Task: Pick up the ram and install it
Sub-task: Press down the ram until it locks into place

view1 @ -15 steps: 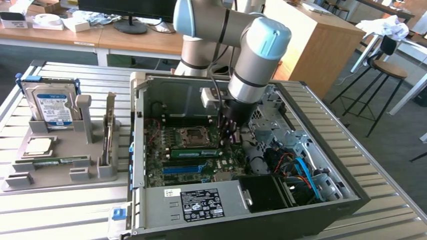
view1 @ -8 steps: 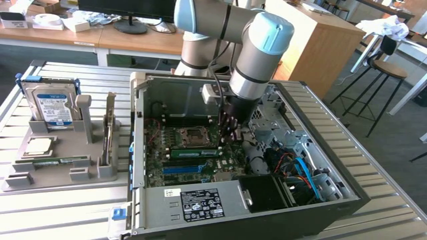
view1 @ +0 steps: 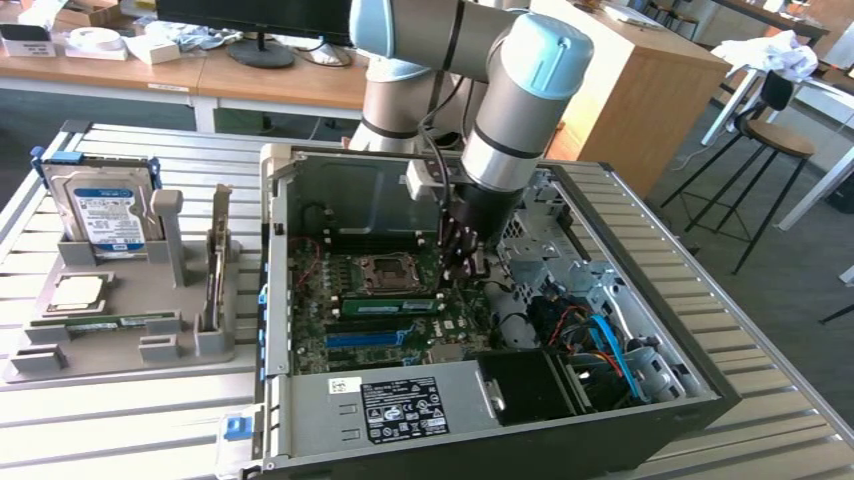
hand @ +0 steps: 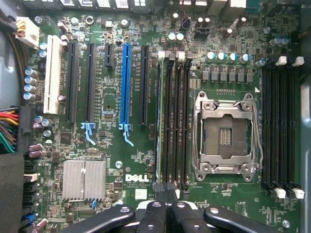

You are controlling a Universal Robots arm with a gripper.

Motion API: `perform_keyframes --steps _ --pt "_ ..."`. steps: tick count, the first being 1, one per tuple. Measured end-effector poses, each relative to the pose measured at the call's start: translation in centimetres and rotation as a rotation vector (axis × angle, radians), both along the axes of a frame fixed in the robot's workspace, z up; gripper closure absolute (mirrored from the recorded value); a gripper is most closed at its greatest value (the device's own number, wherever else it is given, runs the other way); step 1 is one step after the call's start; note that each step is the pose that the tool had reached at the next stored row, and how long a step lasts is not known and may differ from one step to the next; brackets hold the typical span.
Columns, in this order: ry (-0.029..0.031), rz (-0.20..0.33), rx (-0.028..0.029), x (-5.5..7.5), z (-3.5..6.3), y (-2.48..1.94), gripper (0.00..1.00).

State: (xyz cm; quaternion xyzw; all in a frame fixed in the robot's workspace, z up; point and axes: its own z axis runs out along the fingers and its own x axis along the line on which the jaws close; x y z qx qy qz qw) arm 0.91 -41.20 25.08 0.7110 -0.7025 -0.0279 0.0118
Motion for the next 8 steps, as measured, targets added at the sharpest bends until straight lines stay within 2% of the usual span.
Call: perform_keyframes --steps 4,8 --pt "0.0000 0.000 -0.0001 0.0 0.00 0.00 0.90" --pt "0.0000 0.000 -0.0002 -1.1 0.01 -0.01 0.90"
